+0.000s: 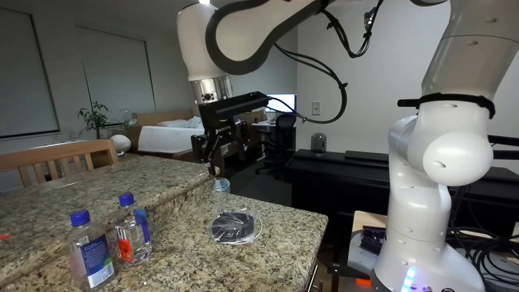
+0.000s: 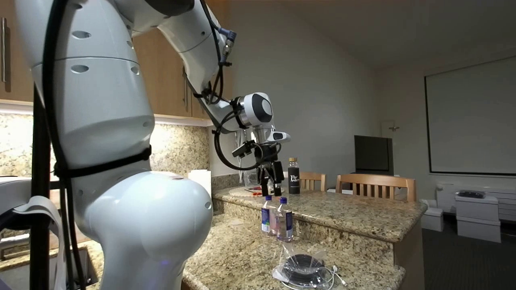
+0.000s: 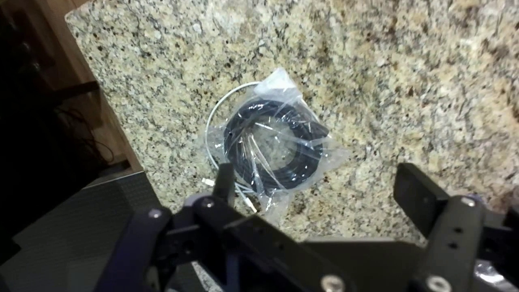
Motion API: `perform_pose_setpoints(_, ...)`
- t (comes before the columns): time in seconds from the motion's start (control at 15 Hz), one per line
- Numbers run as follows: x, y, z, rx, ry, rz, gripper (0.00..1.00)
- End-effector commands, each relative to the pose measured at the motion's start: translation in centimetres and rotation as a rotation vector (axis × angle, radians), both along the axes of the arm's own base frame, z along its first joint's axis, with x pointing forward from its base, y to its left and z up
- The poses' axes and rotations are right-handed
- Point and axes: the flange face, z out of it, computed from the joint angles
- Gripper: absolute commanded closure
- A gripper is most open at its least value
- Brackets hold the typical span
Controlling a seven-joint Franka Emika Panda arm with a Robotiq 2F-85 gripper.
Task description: Move the black object in the plastic
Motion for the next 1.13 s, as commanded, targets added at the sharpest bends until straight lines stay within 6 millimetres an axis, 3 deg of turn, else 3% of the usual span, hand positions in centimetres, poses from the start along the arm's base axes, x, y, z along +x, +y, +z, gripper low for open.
perform_pose_setpoints(0.0,-2.8,-1.1,-0.6,0.085,0.061,0.167,0.0)
perform_pose_setpoints(0.2,-3.7,-2.8,-1.3,0.126,0.131,0.311,0.0)
perform_pose_setpoints(0.27,-2.5,-1.4,-1.2,0.084,0.101,0.232,0.0)
perform_pose_setpoints(1.07,-2.5,-1.4,-1.3,0.082,0.105,0.244,0.0)
